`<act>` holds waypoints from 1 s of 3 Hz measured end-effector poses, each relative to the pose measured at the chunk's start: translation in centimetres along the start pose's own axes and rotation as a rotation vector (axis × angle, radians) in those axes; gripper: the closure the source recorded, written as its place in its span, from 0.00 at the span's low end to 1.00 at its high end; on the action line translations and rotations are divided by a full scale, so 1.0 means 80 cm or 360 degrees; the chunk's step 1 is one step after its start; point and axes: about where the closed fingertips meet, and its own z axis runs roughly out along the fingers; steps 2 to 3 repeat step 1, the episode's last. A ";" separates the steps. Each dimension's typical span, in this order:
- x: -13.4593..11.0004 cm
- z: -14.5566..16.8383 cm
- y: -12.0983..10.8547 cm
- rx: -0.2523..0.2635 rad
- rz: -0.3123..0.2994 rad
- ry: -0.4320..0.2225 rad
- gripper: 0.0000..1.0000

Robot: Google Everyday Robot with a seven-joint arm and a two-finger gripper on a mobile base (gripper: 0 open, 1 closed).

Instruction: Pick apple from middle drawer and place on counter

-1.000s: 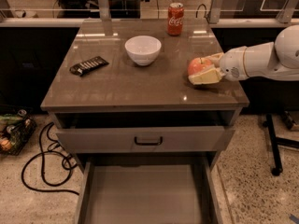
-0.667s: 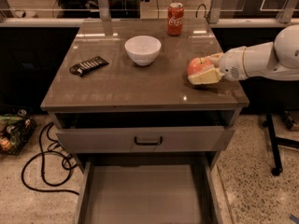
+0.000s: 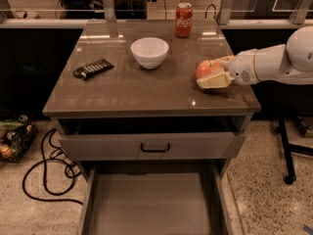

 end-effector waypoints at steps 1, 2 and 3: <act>-0.001 0.004 0.002 -0.0008 -0.0001 0.0000 0.00; -0.001 0.004 0.002 -0.0008 -0.0001 0.0000 0.00; -0.001 0.004 0.002 -0.0008 -0.0001 0.0000 0.00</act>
Offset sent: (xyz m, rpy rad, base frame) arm 0.0000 0.0000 0.0000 0.0000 0.0000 0.0000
